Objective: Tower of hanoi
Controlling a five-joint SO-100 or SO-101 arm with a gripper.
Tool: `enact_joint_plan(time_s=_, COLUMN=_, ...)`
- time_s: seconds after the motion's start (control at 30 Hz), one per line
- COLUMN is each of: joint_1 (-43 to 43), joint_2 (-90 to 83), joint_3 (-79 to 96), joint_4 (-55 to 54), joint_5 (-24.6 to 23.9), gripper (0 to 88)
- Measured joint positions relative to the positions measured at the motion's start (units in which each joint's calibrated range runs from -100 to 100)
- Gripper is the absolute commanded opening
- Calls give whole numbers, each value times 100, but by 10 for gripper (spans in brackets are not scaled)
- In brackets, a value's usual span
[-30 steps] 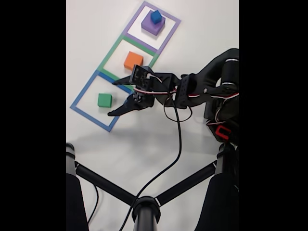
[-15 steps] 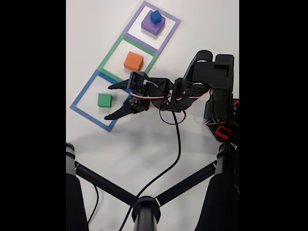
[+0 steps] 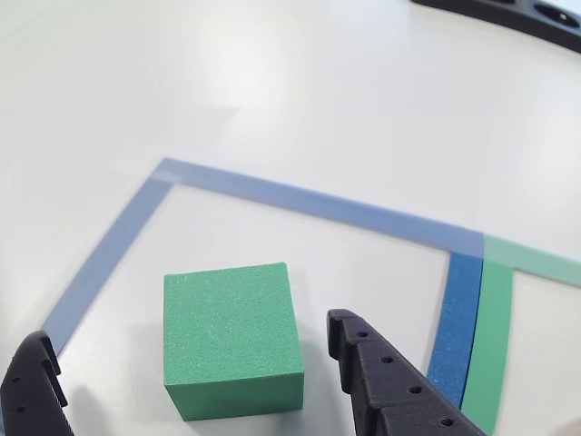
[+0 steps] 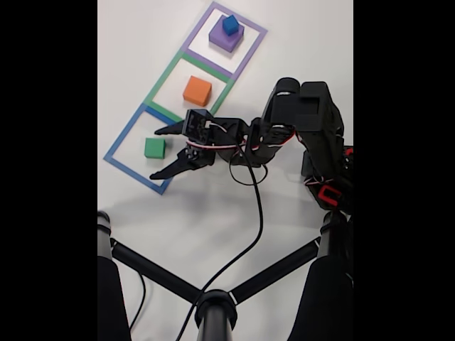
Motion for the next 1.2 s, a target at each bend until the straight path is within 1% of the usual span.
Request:
enact_joint_plan(time_s=0.3, joint_1=-25, joint_2=220, joint_3=-104, joint_4=-104, joint_5=0, gripper=333)
enact_joint_plan(time_s=0.47, joint_1=-49, joint_2=295, joint_3=-165, joint_4=-112, joint_5=0, gripper=300)
enact_joint_plan(time_s=1.07, joint_1=-106, joint_2=304, joint_3=-209, joint_4=-112, joint_5=0, gripper=84)
enact_joint_plan(time_s=1.2, joint_1=-106, joint_2=304, joint_3=-209, joint_4=-112, joint_5=0, gripper=57)
